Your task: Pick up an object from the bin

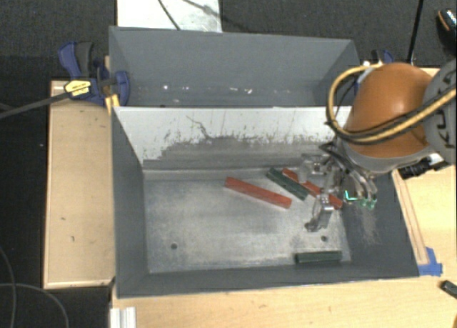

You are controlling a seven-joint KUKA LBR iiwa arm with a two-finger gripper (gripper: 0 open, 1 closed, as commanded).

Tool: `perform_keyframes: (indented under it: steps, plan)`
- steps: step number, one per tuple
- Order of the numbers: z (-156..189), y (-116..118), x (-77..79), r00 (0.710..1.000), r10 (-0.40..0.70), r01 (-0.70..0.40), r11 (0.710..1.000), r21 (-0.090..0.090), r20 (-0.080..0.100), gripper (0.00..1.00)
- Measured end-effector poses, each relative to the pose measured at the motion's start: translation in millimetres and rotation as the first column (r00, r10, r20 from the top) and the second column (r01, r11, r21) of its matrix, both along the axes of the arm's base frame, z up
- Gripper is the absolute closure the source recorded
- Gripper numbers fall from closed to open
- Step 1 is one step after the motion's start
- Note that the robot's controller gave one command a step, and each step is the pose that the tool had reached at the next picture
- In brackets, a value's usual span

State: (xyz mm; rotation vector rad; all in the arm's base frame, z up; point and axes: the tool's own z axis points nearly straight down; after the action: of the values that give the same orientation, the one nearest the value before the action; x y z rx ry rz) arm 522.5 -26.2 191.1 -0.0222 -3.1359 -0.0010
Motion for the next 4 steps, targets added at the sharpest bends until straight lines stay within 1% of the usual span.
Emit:
perform_keyframes:
  steps: [1, 2, 3, 4]
  plan:
    - [-124.8, 87.2, 50.4, 0.997, -0.078, 0.078, 0.997, 0.002, 0.004, 0.0]
    - [-89.7, 95.8, 56.2, 0.972, -0.234, 0.234, 0.972, 0.002, 0.012, 0.0]
    - [-90.6, 95.4, 59.9, 0.918, -0.397, 0.397, 0.918, 0.002, 0.012, 0.0]
    - [-122.1, 84.8, 62.4, 0.895, -0.446, 0.446, 0.895, -0.001, 0.004, 0.0]
